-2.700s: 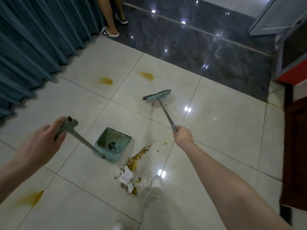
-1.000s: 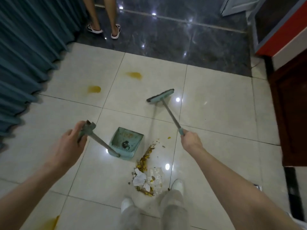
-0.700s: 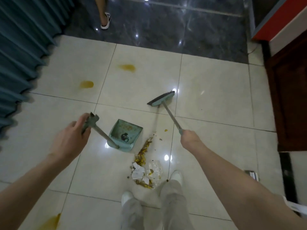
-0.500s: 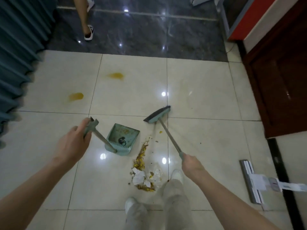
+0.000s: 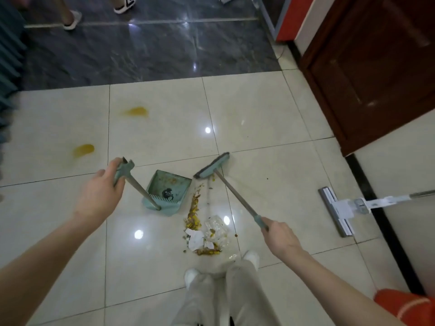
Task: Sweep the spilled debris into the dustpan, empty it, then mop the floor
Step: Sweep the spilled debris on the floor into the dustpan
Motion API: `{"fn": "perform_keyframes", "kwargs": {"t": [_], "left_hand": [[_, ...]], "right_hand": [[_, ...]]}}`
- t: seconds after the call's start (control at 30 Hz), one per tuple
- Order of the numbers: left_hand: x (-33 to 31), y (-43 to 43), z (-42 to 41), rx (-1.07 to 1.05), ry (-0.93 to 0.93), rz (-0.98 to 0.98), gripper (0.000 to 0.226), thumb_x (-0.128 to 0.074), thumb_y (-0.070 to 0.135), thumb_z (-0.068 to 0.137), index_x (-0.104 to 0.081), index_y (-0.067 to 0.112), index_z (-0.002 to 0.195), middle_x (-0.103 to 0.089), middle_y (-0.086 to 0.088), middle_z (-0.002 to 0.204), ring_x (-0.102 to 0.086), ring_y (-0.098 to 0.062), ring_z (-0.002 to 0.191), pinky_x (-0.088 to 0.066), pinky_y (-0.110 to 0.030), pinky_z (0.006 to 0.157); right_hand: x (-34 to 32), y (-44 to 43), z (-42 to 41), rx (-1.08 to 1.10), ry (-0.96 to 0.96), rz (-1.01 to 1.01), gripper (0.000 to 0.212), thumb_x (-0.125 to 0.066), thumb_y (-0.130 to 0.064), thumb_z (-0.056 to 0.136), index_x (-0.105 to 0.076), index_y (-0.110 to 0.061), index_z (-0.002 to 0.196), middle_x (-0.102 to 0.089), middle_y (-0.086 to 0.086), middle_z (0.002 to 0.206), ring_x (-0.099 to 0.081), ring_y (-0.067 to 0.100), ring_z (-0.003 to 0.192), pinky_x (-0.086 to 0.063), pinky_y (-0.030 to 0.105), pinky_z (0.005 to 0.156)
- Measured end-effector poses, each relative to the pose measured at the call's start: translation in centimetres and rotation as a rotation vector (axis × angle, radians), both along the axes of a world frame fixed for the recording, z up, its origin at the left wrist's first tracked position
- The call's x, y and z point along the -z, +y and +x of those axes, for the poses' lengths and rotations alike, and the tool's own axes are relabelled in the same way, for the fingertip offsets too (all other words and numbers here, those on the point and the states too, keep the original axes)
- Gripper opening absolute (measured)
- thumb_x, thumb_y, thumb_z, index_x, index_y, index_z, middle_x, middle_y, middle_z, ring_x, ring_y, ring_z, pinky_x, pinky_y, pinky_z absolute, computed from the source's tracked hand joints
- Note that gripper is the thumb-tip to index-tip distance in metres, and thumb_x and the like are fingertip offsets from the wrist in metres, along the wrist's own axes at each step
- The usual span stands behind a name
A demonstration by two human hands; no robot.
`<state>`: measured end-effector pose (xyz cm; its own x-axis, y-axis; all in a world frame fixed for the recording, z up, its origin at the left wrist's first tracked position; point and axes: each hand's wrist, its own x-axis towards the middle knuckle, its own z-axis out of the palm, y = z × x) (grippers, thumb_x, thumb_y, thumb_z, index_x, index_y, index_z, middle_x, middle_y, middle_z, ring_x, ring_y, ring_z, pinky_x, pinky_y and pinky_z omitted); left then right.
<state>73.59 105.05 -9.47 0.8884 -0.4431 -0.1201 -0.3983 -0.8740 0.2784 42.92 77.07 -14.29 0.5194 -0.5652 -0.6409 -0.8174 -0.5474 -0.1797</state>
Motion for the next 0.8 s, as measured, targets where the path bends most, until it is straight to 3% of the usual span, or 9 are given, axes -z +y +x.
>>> {"fn": "perform_keyframes", "kwargs": {"t": [0.1, 0.17, 0.23, 0.3, 0.47, 0.57, 0.63, 0.8], "left_hand": [[-0.7, 0.0, -1.0, -0.006, 0.012, -0.024, 0.039, -0.044, 0.024, 0.098, -0.036, 0.026, 0.136, -0.060, -0.021, 0.103, -0.046, -0.030, 0.069, -0.041, -0.040, 0.060], [-1.2, 0.1, -1.5, -0.039, 0.016, -0.002, 0.040, -0.044, 0.025, 0.098, -0.034, 0.029, 0.137, -0.060, -0.018, 0.107, -0.049, -0.031, 0.071, -0.043, -0.039, 0.061], [-1.6, 0.3, -1.9, -0.044, 0.003, 0.032, 0.042, -0.045, 0.025, 0.098, -0.033, 0.028, 0.139, -0.061, -0.018, 0.108, -0.054, -0.034, 0.070, -0.044, -0.037, 0.060], [-1.9, 0.5, -2.2, -0.051, -0.011, 0.041, 0.042, -0.045, 0.027, 0.098, -0.033, 0.028, 0.139, -0.062, -0.018, 0.105, -0.055, -0.032, 0.065, -0.045, -0.036, 0.057], [-1.7, 0.9, -1.6, -0.044, -0.037, 0.064, 0.039, -0.045, 0.027, 0.098, -0.034, 0.028, 0.135, -0.061, -0.013, 0.092, -0.055, -0.029, 0.059, -0.050, -0.038, 0.054], [-0.7, 1.5, 0.3, -0.013, -0.025, 0.084, 0.040, -0.047, 0.026, 0.098, -0.035, 0.026, 0.136, -0.062, -0.015, 0.091, -0.051, -0.027, 0.056, -0.044, -0.034, 0.052], [0.0, 1.8, 2.1, 0.019, -0.025, 0.090, 0.041, -0.048, 0.025, 0.097, -0.037, 0.024, 0.137, -0.063, -0.019, 0.093, -0.047, -0.028, 0.059, -0.041, -0.035, 0.054], [0.9, 1.8, 7.7, 0.128, 0.015, 0.119, 0.041, -0.044, 0.033, 0.098, -0.034, 0.031, 0.138, -0.062, -0.016, 0.116, -0.063, -0.040, 0.076, -0.048, -0.037, 0.060]], "right_hand": [[-0.3, -1.3, 2.1, 0.015, -0.045, -0.008, 0.038, -0.037, -0.029, 0.101, -0.047, -0.036, 0.137, -0.065, 0.012, 0.109, -0.059, 0.034, 0.092, -0.048, 0.035, 0.074], [0.1, -2.7, 4.6, 0.022, -0.077, 0.000, 0.038, -0.037, -0.028, 0.101, -0.048, -0.034, 0.137, -0.064, 0.013, 0.109, -0.060, 0.035, 0.098, -0.049, 0.035, 0.078], [1.0, -4.0, 7.3, 0.040, -0.108, 0.018, 0.035, -0.037, -0.026, 0.101, -0.052, -0.033, 0.132, -0.063, 0.013, 0.104, -0.058, 0.034, 0.092, -0.047, 0.033, 0.074], [2.2, -5.3, 9.7, 0.051, -0.125, 0.027, 0.035, -0.036, -0.023, 0.101, -0.055, -0.031, 0.129, -0.062, 0.012, 0.102, -0.054, 0.031, 0.086, -0.043, 0.031, 0.070], [5.6, -6.0, 13.0, 0.059, -0.069, 0.050, 0.038, -0.037, -0.015, 0.099, -0.055, -0.022, 0.131, -0.062, 0.014, 0.110, -0.060, 0.032, 0.097, -0.043, 0.031, 0.071], [6.6, -4.0, 12.0, 0.066, 0.028, 0.047, 0.038, -0.036, -0.011, 0.098, -0.054, -0.016, 0.131, -0.063, 0.012, 0.110, -0.059, 0.029, 0.090, -0.043, 0.030, 0.070], [6.6, -2.3, 10.2, 0.077, 0.080, 0.037, 0.039, -0.036, -0.009, 0.097, -0.052, -0.017, 0.132, -0.060, 0.009, 0.099, -0.055, 0.027, 0.082, -0.042, 0.029, 0.066], [5.9, 4.3, 4.5, 0.165, 0.181, 0.053, 0.036, -0.033, -0.020, 0.100, -0.049, -0.022, 0.132, -0.061, 0.006, 0.094, -0.057, 0.026, 0.080, -0.047, 0.032, 0.069]]}}
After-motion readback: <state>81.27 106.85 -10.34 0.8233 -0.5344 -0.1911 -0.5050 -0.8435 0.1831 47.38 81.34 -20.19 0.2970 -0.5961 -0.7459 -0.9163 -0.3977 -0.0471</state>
